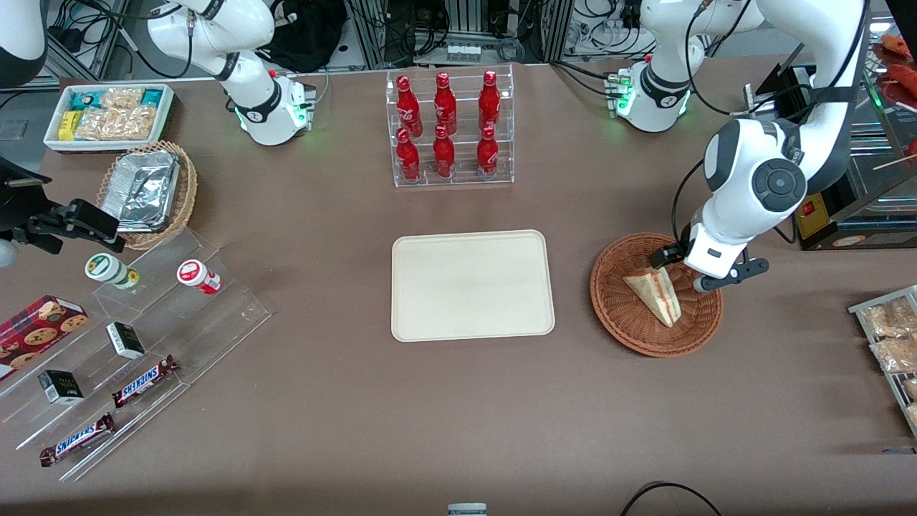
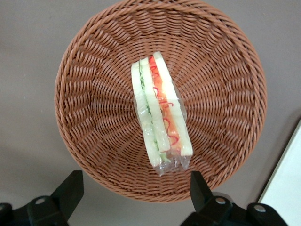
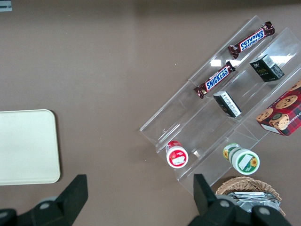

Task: Place sandwich from basket to tray
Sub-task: 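Lower the left gripper around the sandwich and close it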

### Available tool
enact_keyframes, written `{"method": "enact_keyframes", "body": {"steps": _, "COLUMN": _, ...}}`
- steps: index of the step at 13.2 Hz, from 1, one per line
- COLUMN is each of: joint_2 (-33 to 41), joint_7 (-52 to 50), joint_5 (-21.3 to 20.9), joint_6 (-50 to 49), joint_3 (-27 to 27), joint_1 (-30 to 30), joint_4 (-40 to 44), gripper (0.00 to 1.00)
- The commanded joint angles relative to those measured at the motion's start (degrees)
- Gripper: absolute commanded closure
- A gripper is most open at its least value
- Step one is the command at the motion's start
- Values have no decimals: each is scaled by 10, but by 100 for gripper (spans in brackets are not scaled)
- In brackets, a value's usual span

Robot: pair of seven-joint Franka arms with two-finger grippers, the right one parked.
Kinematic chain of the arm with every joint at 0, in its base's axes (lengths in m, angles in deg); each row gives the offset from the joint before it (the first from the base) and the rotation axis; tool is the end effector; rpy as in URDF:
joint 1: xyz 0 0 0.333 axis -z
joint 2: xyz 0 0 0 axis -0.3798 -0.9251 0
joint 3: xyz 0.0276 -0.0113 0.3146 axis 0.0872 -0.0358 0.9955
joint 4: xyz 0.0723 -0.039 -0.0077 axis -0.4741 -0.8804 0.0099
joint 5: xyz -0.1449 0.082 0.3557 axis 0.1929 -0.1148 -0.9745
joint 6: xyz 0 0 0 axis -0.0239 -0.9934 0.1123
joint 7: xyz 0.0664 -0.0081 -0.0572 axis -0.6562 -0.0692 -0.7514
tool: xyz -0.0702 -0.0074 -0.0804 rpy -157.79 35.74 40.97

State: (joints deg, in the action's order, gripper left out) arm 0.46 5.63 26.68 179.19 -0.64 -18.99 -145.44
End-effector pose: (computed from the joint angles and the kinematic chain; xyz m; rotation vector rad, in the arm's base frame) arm 0.5203 -0.0909 0.3308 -3.0533 -0.5763 0.1254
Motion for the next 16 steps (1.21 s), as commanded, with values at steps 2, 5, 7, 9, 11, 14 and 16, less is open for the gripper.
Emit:
{"method": "enact_keyframes", "body": {"steps": 2, "joint_2": -20, "joint_7": -136, "joint_5": -1, "joint_6": 38, "joint_3": 1, "joint_1": 20, "joint_4": -3, "gripper": 0}}
{"method": "enact_keyframes", "body": {"steps": 5, "joint_2": -42, "joint_7": -208, "joint_5": -1, "joint_6": 67, "joint_3": 1, "joint_1": 22, "joint_4": -1, "gripper": 0}}
{"method": "enact_keyframes", "body": {"steps": 7, "joint_2": -58, "joint_7": -216, "joint_5": -1, "joint_6": 88, "joint_3": 1, "joint_1": 23, "joint_4": -2, "gripper": 0}}
{"method": "enact_keyframes", "body": {"steps": 9, "joint_2": -76, "joint_7": -219, "joint_5": -1, "joint_6": 101, "joint_3": 2, "joint_1": 23, "joint_4": -1, "gripper": 0}}
{"method": "enact_keyframes", "body": {"steps": 11, "joint_2": -95, "joint_7": -250, "joint_5": -1, "joint_6": 130, "joint_3": 2, "joint_1": 22, "joint_4": -3, "gripper": 0}}
{"method": "enact_keyframes", "body": {"steps": 14, "joint_2": -99, "joint_7": -265, "joint_5": -1, "joint_6": 131, "joint_3": 3, "joint_1": 21, "joint_4": -3, "gripper": 67}}
{"method": "enact_keyframes", "body": {"steps": 16, "joint_2": -94, "joint_7": -260, "joint_5": -2, "joint_6": 124, "joint_3": 3, "joint_1": 21, "joint_4": 0, "gripper": 87}}
